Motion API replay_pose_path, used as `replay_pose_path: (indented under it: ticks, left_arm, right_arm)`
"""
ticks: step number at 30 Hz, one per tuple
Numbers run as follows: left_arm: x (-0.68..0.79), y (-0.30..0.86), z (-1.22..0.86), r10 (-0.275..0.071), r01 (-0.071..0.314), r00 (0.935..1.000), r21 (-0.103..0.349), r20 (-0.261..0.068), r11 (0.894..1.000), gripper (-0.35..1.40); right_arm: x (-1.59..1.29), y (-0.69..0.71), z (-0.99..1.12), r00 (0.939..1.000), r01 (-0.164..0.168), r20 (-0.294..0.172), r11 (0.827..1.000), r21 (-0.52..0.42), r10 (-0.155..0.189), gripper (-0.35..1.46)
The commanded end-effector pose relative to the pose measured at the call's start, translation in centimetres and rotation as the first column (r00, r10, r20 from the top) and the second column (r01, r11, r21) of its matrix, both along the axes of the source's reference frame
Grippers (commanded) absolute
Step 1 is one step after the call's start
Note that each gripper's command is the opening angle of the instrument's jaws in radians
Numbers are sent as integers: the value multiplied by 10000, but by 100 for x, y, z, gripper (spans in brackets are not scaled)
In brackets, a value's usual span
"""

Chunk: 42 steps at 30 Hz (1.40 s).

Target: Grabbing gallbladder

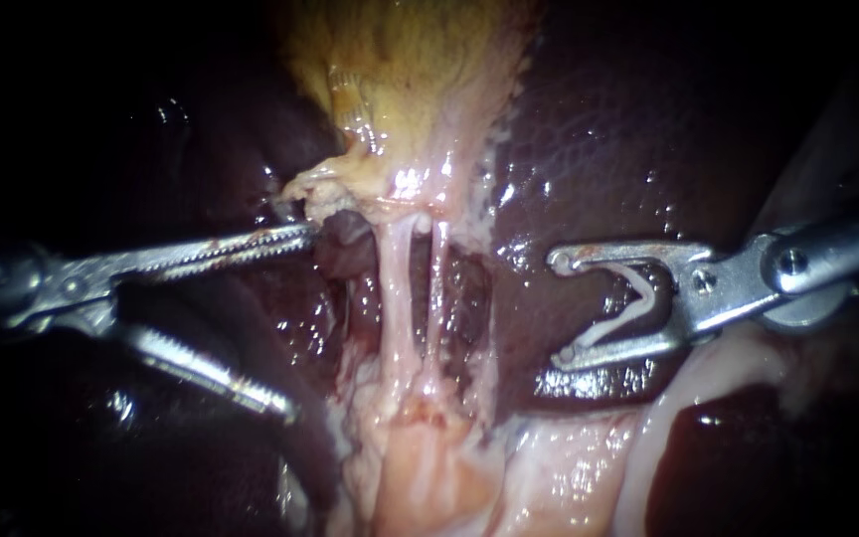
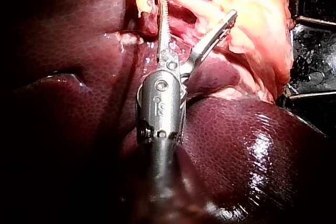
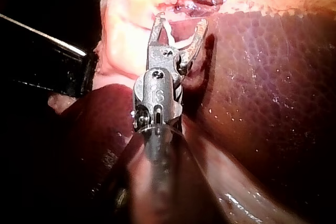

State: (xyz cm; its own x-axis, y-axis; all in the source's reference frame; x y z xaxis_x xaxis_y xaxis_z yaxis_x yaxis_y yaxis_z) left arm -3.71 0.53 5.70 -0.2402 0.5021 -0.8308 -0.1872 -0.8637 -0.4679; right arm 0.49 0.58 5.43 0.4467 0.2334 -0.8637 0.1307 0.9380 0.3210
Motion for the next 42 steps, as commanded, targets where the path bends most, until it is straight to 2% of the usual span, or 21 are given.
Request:
replay_pose_path:
  ticks: [1,5,10,13,19,25,28,34,39,42]
  left_arm:
    - [1,1,-2,-81,81,10000,56,-35,10000,110]
    - [7,11,-9,-388,391,9989,99,-259,9992,110]
    - [14,30,-19,-886,897,9941,151,-632,9959,108]
    - [16,41,-16,-992,1007,9925,181,-710,9948,106]
    - [16,59,4,-1282,1306,9875,199,-920,9912,103]
    - [8,67,31,-1387,1436,9851,426,-1016,9887,91]
    - [5,68,40,-1388,1458,9841,576,-1111,9876,76]
    - [5,71,48,-1329,1470,9819,1001,-1352,9841,17]
    - [7,72,49,-1237,1411,9805,1090,-1526,9840,14]
    - [9,74,50,-1158,1348,9801,1122,-1613,9845,-6]
  right_arm:
    - [0,0,0,10000,-1,1,10000,1,1,50]
    - [0,0,0,10000,0,1,10000,1,0,50]
    - [0,0,0,10000,-1,2,10000,1,1,50]
    - [1,0,0,10000,-4,3,10000,1,4,50]
    - [1,0,0,10000,-4,4,10000,1,4,50]
    - [1,0,0,10000,-5,4,10000,1,5,50]
    - [1,0,0,10000,-5,4,10000,1,5,50]
    - [1,0,0,10000,-5,4,10000,1,5,50]
    - [1,0,0,10000,-5,4,10000,1,5,50]
    - [1,0,0,10000,-5,4,10000,1,5,50]
